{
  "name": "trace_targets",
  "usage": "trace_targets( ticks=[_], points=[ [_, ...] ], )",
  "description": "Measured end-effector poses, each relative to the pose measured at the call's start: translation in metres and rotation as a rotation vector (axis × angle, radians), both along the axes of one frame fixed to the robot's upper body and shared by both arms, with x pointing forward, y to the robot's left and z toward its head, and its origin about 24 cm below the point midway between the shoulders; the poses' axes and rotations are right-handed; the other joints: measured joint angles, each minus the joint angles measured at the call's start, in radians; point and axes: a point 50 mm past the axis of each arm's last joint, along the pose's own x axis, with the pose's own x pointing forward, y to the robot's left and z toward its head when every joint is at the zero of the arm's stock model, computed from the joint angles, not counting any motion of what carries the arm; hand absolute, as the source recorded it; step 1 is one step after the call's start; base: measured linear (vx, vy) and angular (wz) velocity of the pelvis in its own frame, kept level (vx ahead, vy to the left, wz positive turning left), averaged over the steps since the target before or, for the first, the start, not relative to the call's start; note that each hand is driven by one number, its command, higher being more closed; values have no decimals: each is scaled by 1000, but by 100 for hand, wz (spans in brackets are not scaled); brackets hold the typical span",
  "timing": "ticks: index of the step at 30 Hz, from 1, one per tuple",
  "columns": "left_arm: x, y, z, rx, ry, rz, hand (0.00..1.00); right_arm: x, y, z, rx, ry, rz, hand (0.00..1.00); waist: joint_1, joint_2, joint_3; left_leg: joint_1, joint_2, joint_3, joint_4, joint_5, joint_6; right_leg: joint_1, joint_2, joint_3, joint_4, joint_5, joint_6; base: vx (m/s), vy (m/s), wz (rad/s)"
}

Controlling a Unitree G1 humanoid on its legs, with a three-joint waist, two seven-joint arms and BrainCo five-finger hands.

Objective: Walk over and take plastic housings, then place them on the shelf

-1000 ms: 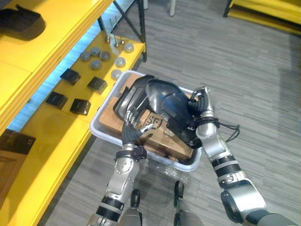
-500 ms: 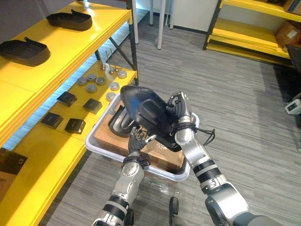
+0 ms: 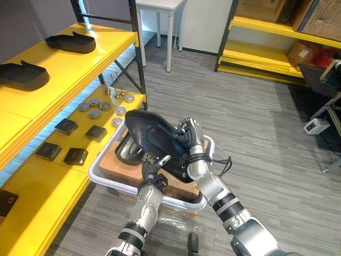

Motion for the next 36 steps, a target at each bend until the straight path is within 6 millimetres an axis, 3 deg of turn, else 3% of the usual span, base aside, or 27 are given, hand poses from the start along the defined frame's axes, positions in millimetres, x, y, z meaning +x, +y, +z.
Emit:
trace_targets(
  ticks=[3,10,16,22,23,30,33,36],
  points=[
    [6,7,8,-109,-40,26,100,-3,-2,-8,33,30,-1,100,-4,-1,-5,4,5,4,0,-2,-4,0,5,3,0,2,-5,22,38,-5],
    [6,0,8,-279,-108,-33,100,-8,2,7,91,-49,56,100,-22,-6,-10,15,11,7,-2,-5,-8,10,10,2,0,1,-10,22,42,-1],
    [6,-4,9,-277,-130,-61,100,-15,1,7,113,-76,93,100,-25,-6,-11,17,12,-2,-1,-5,-8,18,9,-8,0,1,-11,9,44,5],
    [0,-3,0,-230,-116,-90,100,-21,-6,-4,119,-50,96,100,-23,-9,-13,32,12,-14,-1,-5,-8,40,8,-19,0,-2,-14,-16,37,6],
    [-2,-3,-2,-211,-108,-92,100,-22,-8,-8,118,-38,98,0,-24,-9,-13,32,12,-18,-1,-5,-8,43,8,-23,0,-3,-14,-23,30,6],
    [-18,10,-11,-25,-89,-75,100,-30,-14,-31,155,62,148,0,-22,-9,-14,44,14,-27,-2,-5,-8,60,8,-30,0,-4,-17,0,12,3],
    [-26,22,-8,111,-83,-23,100,-34,-18,-43,186,124,165,0,-18,-7,-17,47,15,-69,-3,-4,-8,88,5,-74,0,-17,-22,5,13,41],
    [-34,37,-5,232,-71,53,100,-41,-22,-55,242,183,170,0,7,-1,-25,34,12,-155,-15,8,-6,122,3,-163,0,-39,-30,10,-1,89]
  ],
)
